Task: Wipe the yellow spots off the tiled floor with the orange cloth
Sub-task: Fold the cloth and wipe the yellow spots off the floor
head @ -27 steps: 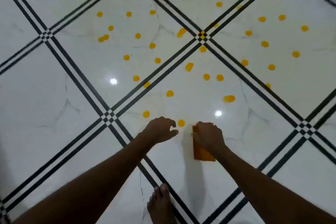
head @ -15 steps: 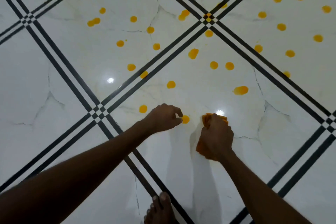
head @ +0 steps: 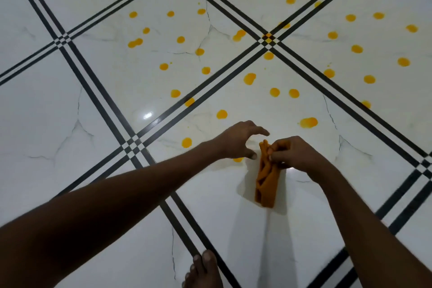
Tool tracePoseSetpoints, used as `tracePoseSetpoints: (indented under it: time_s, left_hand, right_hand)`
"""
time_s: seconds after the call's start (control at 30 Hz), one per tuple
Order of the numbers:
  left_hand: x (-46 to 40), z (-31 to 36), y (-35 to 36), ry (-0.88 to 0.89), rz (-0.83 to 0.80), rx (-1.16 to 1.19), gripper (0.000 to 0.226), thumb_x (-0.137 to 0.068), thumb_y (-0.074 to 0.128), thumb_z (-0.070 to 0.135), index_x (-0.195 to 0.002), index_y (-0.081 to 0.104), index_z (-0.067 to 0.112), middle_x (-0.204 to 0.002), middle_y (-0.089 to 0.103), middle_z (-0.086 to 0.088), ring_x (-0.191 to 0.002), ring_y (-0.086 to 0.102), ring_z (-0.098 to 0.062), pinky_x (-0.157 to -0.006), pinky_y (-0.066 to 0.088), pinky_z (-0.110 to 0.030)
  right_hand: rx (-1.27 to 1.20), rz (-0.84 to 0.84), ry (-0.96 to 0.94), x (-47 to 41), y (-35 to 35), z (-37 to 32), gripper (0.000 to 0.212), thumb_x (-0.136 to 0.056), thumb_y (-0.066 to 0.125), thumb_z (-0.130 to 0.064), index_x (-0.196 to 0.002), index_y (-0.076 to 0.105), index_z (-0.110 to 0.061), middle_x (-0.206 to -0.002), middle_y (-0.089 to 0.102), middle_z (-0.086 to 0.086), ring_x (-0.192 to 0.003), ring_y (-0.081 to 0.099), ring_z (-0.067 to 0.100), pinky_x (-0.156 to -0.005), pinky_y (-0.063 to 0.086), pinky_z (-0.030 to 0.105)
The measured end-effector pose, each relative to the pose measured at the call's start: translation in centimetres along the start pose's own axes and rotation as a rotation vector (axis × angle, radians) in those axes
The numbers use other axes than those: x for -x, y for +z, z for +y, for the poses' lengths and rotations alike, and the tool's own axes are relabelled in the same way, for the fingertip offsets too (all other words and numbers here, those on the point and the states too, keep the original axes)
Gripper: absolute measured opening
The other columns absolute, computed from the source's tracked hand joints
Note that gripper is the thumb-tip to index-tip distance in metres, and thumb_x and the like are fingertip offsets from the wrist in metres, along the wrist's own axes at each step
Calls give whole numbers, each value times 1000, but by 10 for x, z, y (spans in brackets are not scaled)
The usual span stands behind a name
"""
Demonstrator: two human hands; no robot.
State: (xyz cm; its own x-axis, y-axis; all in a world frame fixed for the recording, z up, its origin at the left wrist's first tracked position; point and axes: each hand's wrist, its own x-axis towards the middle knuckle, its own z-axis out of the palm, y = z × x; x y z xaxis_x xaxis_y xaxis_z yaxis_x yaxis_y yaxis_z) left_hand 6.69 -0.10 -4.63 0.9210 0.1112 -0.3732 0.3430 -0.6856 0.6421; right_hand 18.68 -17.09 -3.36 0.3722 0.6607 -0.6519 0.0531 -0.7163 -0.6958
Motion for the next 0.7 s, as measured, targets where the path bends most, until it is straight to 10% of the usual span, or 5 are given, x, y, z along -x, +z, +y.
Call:
tracePoseSetpoints:
  time_s: [0.2, 0.43, 0.7]
  left_hand:
    - [1, 37, -27, -28, 240, 183, 14, -74, 82, 24, -81, 76, 14, -64, 63, 8, -57, 53, -1, -59, 42, -17]
    - [2, 56, -102, -3, 486, 85, 12, -81, 75, 14, -92, 80, 17, -83, 76, 5, -77, 70, -12, -69, 53, -20]
    - [30, 24, -84, -119, 550, 29, 22, -79, 79, 13, -100, 80, 19, -93, 78, 0, -80, 68, -7, -80, 51, -21]
  right_hand:
    - [-252, -99, -90, 13, -41, -9, 28, -81, 73, -28, -100, 71, -9, -98, 76, 10, -98, 71, 25, -84, 58, 34]
    - [288, 316, -337, -8, -35, -62, 18, -85, 61, -1, -87, 74, -14, -76, 70, 12, -74, 67, 29, -71, 56, 40]
    - [430, 486, -424, 5, 6, -56, 53, -89, 47, 1, -136, 62, -19, -117, 70, 17, -105, 64, 42, -87, 49, 40]
